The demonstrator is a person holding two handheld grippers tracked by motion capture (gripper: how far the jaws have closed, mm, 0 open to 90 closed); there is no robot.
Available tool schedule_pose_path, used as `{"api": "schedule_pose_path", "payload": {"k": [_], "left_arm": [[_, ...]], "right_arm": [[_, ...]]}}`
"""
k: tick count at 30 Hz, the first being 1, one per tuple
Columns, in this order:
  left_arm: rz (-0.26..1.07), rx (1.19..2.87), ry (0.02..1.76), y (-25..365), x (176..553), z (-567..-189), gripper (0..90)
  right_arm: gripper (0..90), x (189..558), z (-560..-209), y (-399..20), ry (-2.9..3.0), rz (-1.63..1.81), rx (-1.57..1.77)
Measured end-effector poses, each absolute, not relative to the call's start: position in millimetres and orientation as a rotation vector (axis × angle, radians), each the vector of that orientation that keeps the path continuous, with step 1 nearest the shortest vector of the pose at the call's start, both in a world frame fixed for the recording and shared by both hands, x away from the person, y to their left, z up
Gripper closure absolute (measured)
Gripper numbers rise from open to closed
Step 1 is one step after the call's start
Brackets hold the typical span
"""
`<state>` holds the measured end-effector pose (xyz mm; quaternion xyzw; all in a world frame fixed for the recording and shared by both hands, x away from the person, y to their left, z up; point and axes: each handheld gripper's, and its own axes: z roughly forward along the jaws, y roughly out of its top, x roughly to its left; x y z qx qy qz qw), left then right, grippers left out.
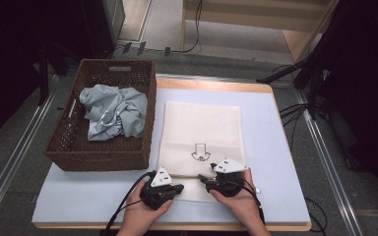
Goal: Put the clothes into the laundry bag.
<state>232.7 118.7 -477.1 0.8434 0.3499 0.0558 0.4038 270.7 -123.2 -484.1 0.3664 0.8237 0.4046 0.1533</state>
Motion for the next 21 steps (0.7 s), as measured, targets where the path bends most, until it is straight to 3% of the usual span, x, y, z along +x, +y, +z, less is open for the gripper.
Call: {"api": "schedule_pose_path", "payload": {"k": [6,8,21], "left_arm": [[0.150,2.132,0.881,119,232,-477,90.0],[0.154,2.132,0.874,118,231,-477,90.0],[0.104,2.115,0.882,121,234,-477,88.6]], "right_arm": [[76.3,278,-476,-137,2.244,1.265,1.158],[79.1,279,-476,-140,2.253,1.269,1.177],[45.9,276,-486,-134,2.391,1.196,1.085]]}}
